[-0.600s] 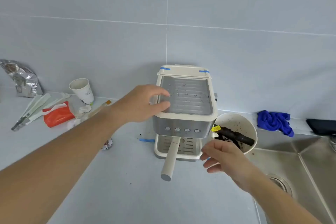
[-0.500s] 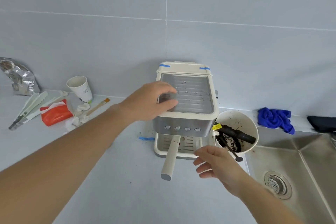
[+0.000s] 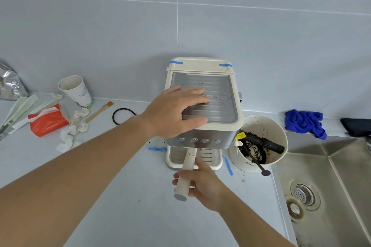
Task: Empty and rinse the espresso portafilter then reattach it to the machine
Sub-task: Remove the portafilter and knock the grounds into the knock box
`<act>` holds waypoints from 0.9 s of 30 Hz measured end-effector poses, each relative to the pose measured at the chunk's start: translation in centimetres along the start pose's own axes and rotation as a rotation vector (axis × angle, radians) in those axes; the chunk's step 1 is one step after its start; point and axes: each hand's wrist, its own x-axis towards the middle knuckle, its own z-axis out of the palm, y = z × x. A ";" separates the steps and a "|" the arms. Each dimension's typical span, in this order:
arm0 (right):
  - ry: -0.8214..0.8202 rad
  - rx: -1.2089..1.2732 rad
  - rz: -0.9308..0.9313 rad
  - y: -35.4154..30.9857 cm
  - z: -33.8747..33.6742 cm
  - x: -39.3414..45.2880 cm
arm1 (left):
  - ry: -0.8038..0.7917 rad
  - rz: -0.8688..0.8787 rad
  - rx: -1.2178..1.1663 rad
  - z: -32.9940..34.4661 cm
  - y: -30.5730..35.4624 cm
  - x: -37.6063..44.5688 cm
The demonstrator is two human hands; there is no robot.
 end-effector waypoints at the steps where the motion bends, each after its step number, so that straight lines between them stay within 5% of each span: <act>1: -0.005 0.085 0.017 0.0 0.4 0.3 | 0.001 0.000 0.001 0.0 0.0 0.0; 7: 0.277 0.219 -0.052 1.2 3.4 2.2 | 0.019 -0.003 0.014 0.2 0.0 -0.1; 27: 0.427 0.439 -0.187 1.6 9.8 6.9 | 0.053 0.003 0.025 0.2 0.1 0.0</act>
